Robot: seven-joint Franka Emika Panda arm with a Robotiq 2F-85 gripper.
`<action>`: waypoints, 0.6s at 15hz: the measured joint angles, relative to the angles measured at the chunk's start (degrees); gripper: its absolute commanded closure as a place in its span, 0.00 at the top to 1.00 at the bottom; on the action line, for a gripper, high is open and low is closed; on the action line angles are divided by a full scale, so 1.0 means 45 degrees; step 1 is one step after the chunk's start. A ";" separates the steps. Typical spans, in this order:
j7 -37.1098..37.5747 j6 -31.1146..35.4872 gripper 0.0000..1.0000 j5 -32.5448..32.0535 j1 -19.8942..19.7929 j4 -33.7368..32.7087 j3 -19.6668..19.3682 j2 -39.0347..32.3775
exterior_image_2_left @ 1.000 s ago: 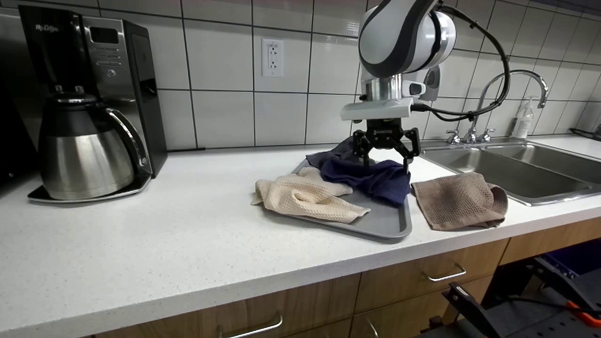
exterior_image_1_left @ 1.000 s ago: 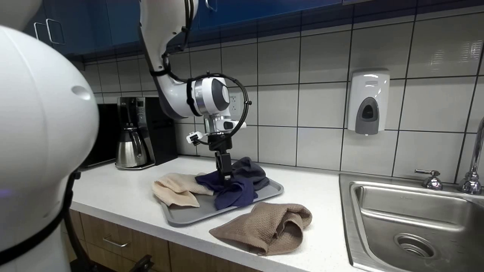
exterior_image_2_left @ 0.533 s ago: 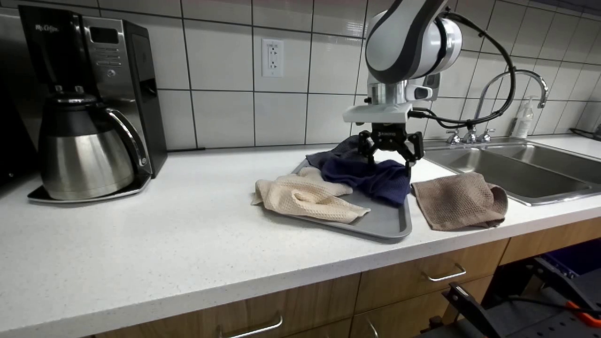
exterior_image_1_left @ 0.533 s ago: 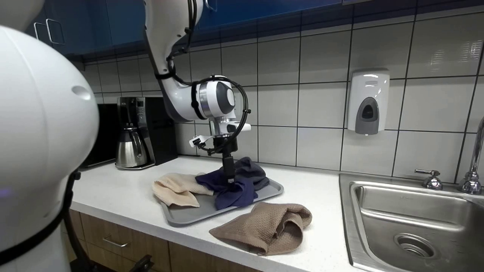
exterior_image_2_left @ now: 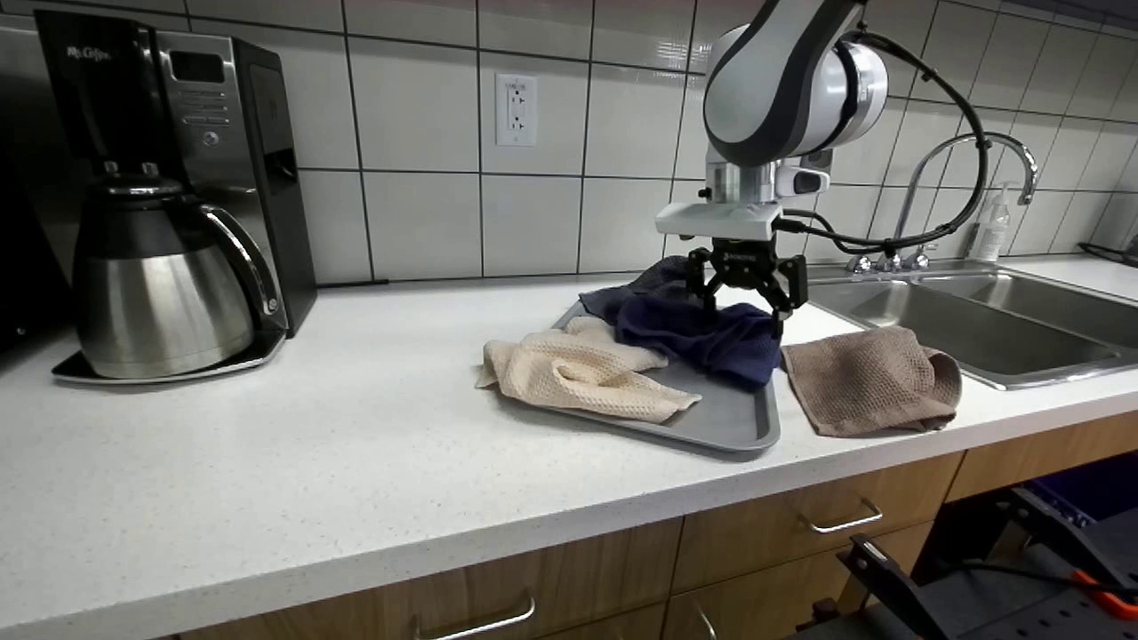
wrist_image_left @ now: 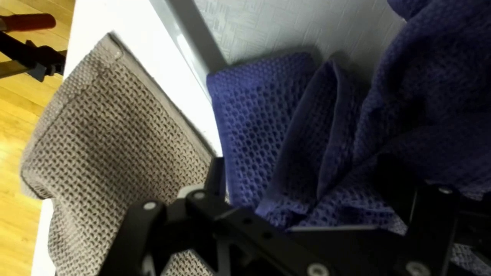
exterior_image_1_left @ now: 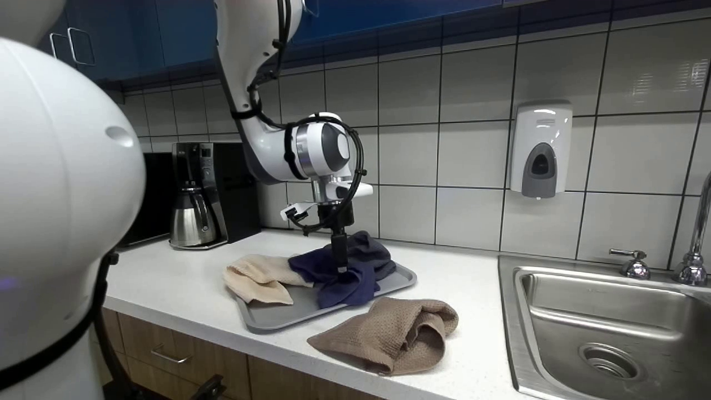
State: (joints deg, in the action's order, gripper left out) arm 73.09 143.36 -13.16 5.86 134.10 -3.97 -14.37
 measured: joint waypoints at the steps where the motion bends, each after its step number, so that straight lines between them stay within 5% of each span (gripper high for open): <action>1: 0.0065 0.0107 1.00 -0.0002 0.0001 0.0048 -0.0030 -0.0013; 9: 0.0229 0.0779 1.00 -0.0025 0.0024 0.0117 -0.0229 -0.0323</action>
State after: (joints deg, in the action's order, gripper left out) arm 74.12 146.87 -13.27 5.97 134.63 -5.01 -15.82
